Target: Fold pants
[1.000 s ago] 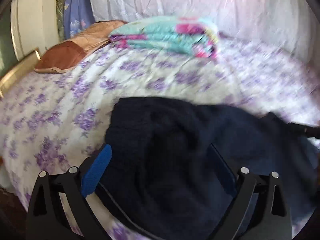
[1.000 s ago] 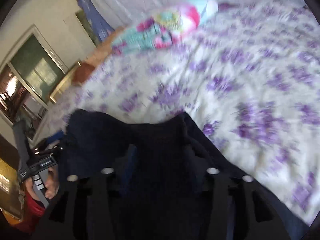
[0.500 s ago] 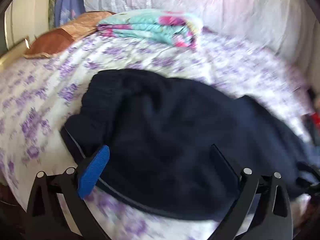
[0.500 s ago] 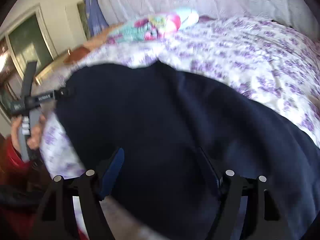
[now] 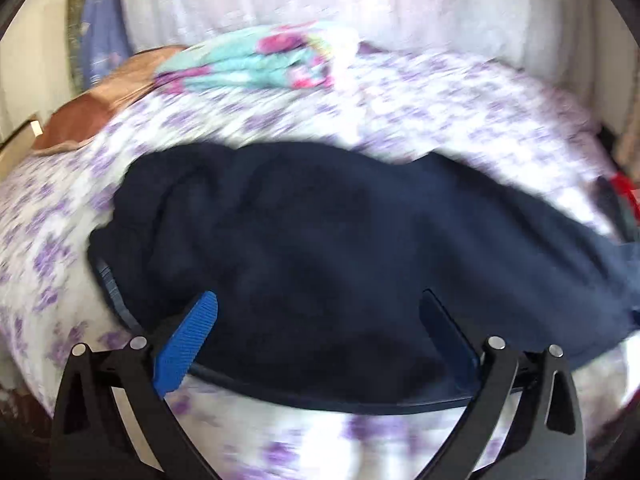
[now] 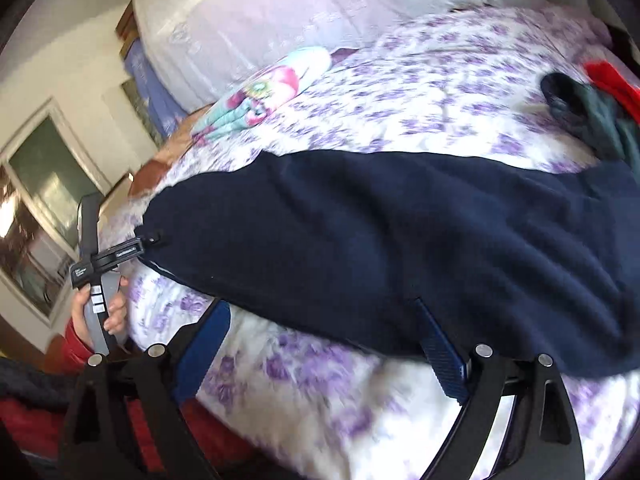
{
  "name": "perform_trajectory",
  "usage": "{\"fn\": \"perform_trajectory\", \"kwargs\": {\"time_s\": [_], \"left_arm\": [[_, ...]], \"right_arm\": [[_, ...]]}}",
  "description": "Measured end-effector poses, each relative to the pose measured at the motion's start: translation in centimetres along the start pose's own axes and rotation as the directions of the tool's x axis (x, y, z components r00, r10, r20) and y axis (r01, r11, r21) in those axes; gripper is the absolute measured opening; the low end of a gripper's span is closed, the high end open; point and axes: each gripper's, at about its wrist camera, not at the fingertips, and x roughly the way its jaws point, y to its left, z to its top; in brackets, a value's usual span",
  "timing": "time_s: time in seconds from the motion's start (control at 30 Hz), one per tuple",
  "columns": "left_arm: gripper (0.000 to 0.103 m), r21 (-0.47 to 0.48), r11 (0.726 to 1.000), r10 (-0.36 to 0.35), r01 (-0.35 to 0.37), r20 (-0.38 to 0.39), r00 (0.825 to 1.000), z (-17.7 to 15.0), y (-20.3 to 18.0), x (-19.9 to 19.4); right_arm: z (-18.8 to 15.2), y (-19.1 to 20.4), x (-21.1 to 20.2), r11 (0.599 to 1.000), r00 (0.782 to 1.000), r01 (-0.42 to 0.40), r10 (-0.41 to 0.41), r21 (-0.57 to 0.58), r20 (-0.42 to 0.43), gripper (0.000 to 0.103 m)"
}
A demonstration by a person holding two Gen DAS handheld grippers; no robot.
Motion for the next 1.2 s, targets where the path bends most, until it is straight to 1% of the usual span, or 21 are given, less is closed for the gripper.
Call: {"fn": "perform_trajectory", "kwargs": {"time_s": [0.1, 0.17, 0.2, 0.27, 0.3, 0.37, 0.4, 0.43, 0.5, 0.53, 0.57, 0.6, 0.67, 0.7, 0.77, 0.8, 0.83, 0.9, 1.0, 1.13, 1.2], "left_arm": [[0.098, 0.059, 0.992, -0.111, 0.109, 0.027, 0.993, 2.3, -4.1, -0.5], [0.098, 0.074, 0.979, -0.192, 0.192, -0.001, 0.981, 3.3, -6.9, 0.5], [0.098, 0.098, 0.964, -0.244, 0.246, -0.033, 0.969, 3.9, -9.1, 1.5], [0.098, 0.160, 0.955, -0.236, 0.248, -0.091, 0.967, 3.8, -12.4, 3.6], [0.098, 0.201, 0.957, -0.182, 0.211, -0.154, 0.971, 3.4, -14.2, 6.3], [0.099, 0.201, 0.963, -0.125, 0.181, -0.262, 0.957, 2.3, -15.1, 10.4], [0.099, 0.195, 0.965, -0.133, 0.176, -0.216, 0.967, 2.2, -15.0, 10.2], [0.099, 0.198, 0.965, -0.127, 0.170, -0.213, 0.969, 2.2, -15.0, 9.7], [0.098, 0.171, 0.968, -0.143, 0.184, -0.227, 0.963, 2.4, -14.5, 8.9], [0.098, 0.128, 0.969, -0.182, 0.212, -0.210, 0.961, 2.3, -14.0, 7.8], [0.098, 0.100, 0.965, -0.219, 0.242, -0.197, 0.956, 2.3, -13.9, 7.0], [0.098, 0.069, 0.951, -0.284, 0.301, -0.179, 0.942, 2.1, -14.1, 5.8], [0.098, 0.084, 0.934, -0.332, 0.348, -0.159, 0.930, 1.6, -15.4, 4.8], [0.098, 0.101, 0.933, -0.329, 0.346, -0.156, 0.932, 1.3, -16.3, 4.8], [0.099, 0.178, 0.936, -0.269, 0.303, -0.190, 0.944, -1.0, -18.6, 6.6], [0.099, 0.244, 0.937, -0.214, 0.249, -0.162, 0.963, -2.1, -19.6, 7.1], [0.098, 0.275, 0.934, -0.198, 0.227, -0.130, 0.972, -2.1, -20.1, 6.5], [0.098, 0.283, 0.930, -0.209, 0.236, -0.124, 0.970, -2.2, -20.2, 6.1], [0.099, 0.215, 0.945, -0.225, 0.247, -0.125, 0.966, -1.9, -19.2, 6.2], [0.099, 0.180, 0.957, -0.211, 0.226, -0.098, 0.972, -1.9, -19.2, 5.4], [0.098, 0.189, 0.964, -0.178, 0.190, -0.080, 0.981, -2.1, -19.7, 5.1]], "right_arm": [[-0.4, -1.6, -1.6, 0.998, 0.999, 0.025, -0.027, 0.062, 0.032, 0.092], [-1.0, -3.2, -2.7, 0.992, 0.997, 0.042, -0.049, 0.115, 0.058, 0.092], [-1.3, -4.1, -2.9, 0.989, 0.997, 0.036, -0.045, 0.142, 0.060, 0.092], [-1.8, -5.8, -2.5, 0.982, 0.998, 0.020, -0.029, 0.186, 0.050, 0.092], [-2.1, -6.9, -2.0, 0.975, 0.999, -0.005, -0.007, 0.224, 0.050, 0.092], [-2.2, -7.5, -1.9, 0.967, 0.998, -0.032, 0.017, 0.251, 0.061, 0.092], [-1.9, -7.2, -2.1, 0.969, 0.998, -0.024, 0.011, 0.247, 0.055, 0.092], [-1.8, -6.8, -2.4, 0.970, 0.999, -0.012, -0.001, 0.241, 0.055, 0.092], [-1.6, -6.3, -4.2, 0.975, 0.998, 0.027, -0.040, 0.222, 0.055, 0.092], [-1.6, -6.2, -5.0, 0.977, 0.997, 0.039, -0.051, 0.212, 0.051, 0.092], [-1.7, -6.3, -5.9, 0.976, 0.996, 0.064, -0.076, 0.207, 0.047, 0.092], [-1.8, -6.5, -6.9, 0.970, 0.991, 0.114, -0.126, 0.216, 0.043, 0.093], [-2.7, -8.2, -8.3, 0.946, 0.984, 0.156, -0.175, 0.283, 0.042, 0.093], [-3.2, -9.3, -8.5, 0.931, 0.984, 0.148, -0.173, 0.332, 0.047, 0.093], [-4.4, -11.6, -8.6, 0.883, 0.982, 0.103, -0.162, 0.458, 0.092, 0.093], [-4.9, -12.9, -8.3, 0.851, 0.985, 0.045, -0.124, 0.523, 0.117, 0.093], [-5.2, -13.7, -8.0, 0.826, 0.986, 0.006, -0.098, 0.563, 0.134, 0.093], [-5.4, -14.3, -8.2, 0.801, 0.977, -0.046, -0.090, 0.597, 0.195, 0.094], [-5.3, -13.9, -7.9, 0.802, 0.963, -0.061, -0.108, 0.594, 0.246, 0.094], [-5.0, -13.0, -7.0, 0.822, 0.946, 0.003, -0.186, 0.569, 0.264, 0.094], [-4.7, -12.0, -6.4, 0.840, 0.939, 0.029, -0.209, 0.542, 0.274, 0.094]]}}
